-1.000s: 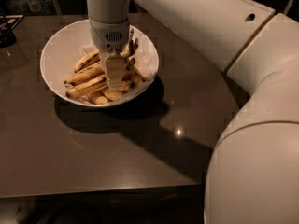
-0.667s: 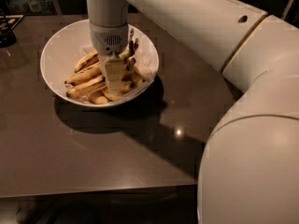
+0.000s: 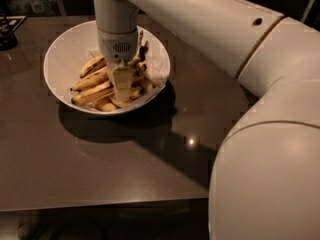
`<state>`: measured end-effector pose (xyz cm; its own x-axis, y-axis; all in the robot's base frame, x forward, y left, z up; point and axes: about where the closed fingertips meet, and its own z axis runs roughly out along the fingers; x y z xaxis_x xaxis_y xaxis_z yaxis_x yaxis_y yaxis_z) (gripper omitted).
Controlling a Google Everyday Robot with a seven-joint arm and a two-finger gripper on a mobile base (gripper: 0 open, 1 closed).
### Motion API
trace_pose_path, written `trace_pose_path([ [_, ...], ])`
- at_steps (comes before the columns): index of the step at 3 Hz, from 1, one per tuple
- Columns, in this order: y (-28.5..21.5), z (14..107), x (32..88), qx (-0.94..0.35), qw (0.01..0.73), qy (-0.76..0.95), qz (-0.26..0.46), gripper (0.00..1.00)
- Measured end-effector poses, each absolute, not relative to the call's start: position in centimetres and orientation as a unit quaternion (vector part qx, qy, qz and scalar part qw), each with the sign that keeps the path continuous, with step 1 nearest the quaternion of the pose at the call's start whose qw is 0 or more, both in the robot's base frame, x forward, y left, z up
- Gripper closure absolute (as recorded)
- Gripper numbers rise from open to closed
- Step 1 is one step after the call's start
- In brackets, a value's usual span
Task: Pick banana from white bowl
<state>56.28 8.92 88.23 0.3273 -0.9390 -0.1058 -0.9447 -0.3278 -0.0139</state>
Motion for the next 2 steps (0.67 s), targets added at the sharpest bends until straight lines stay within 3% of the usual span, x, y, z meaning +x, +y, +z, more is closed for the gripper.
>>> trace_pose_path([
  [1,8.93,88.25,56.29,-0.814,0.037,0.579,0.039,0.85],
  [2,9.40,88.47,56.53,-0.814,0.054,0.578,0.040,1.00],
])
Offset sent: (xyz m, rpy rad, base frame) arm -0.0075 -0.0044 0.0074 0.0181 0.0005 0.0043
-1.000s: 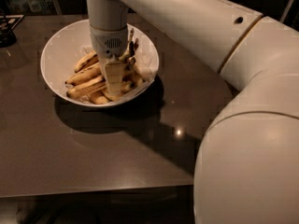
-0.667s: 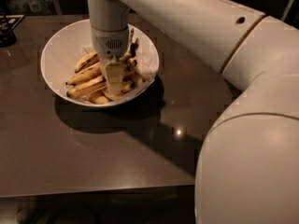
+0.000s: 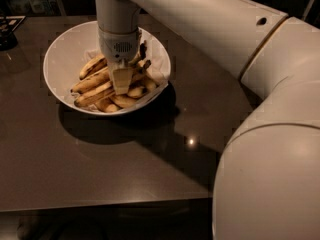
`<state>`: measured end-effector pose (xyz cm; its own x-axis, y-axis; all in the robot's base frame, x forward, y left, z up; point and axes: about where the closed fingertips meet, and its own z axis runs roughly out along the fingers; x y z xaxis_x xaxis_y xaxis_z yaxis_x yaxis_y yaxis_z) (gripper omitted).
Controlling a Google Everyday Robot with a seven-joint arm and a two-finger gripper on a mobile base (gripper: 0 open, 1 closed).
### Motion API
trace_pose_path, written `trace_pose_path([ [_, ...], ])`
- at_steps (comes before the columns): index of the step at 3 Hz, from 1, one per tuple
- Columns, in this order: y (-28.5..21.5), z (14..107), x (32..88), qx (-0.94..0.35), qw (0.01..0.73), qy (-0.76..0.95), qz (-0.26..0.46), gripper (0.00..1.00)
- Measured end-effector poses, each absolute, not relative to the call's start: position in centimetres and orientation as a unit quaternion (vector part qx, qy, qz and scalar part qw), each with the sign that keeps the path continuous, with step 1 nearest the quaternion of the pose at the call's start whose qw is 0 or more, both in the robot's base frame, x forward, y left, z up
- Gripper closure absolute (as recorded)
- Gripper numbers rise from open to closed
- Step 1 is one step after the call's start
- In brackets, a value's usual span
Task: Pick banana from white bowl
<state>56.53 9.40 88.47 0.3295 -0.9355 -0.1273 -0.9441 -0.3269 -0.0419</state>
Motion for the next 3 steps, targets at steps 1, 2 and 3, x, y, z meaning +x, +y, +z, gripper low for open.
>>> trace_pose_path([
  [1,8.9,89.9,54.8,-0.812,0.083,0.576,0.045,1.00],
  [2,7.8,91.4,52.3,-0.806,0.106,0.580,0.047,1.00],
  [3,6.7,92.5,49.7,-0.796,0.113,0.593,0.048,1.00],
])
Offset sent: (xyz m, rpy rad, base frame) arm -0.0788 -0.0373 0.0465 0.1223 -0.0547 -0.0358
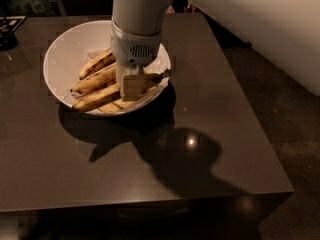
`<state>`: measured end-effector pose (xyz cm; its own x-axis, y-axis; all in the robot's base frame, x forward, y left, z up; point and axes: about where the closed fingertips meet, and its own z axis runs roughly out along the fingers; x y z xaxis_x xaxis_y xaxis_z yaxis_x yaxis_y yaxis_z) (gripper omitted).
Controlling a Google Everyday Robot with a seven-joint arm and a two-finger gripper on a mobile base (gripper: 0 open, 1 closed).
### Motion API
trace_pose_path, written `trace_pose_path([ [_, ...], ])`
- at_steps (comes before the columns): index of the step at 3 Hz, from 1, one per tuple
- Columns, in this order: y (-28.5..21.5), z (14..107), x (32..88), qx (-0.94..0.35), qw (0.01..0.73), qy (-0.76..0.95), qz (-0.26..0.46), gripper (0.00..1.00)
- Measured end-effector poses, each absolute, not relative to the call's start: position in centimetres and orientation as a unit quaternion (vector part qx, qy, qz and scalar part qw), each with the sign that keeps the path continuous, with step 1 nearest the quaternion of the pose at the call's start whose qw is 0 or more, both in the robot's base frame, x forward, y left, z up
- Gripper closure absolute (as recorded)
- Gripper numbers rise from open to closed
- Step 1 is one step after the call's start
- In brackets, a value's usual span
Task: Pick banana from white bowl
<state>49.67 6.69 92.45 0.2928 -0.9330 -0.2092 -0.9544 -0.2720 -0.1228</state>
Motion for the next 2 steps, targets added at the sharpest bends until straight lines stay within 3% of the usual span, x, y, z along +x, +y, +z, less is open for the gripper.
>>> trace_pose_path([
  [2,4.2,94.7,43.6,-0.772,0.144,0.617,0.048,1.00],
])
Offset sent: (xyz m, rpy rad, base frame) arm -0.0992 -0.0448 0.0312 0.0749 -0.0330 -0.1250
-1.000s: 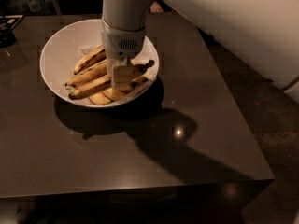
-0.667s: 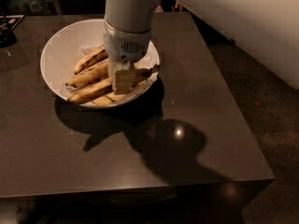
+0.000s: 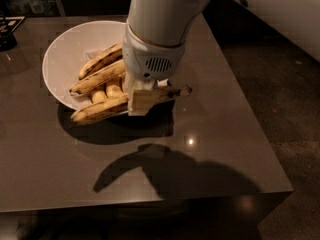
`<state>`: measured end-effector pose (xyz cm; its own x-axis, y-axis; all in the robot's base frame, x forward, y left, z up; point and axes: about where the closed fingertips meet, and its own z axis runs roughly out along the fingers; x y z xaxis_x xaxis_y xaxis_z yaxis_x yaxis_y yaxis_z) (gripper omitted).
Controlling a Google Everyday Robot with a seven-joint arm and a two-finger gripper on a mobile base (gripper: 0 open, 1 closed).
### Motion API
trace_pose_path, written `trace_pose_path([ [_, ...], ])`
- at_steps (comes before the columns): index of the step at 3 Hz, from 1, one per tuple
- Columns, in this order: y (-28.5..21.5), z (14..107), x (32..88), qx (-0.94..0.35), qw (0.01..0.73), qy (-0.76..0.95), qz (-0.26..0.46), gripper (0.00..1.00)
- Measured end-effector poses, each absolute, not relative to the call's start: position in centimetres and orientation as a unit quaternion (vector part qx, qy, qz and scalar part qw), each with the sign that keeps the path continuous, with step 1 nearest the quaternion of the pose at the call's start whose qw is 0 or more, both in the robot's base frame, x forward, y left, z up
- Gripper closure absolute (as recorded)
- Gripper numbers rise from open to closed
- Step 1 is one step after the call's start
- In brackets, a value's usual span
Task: Pick banana from white bowl
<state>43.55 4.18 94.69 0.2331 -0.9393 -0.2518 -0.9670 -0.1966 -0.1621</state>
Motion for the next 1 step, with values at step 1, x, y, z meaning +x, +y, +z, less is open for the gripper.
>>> trace_pose_path([
  [1,3.26,95.17,41.15,-0.763,0.163,0.624,0.048,1.00],
])
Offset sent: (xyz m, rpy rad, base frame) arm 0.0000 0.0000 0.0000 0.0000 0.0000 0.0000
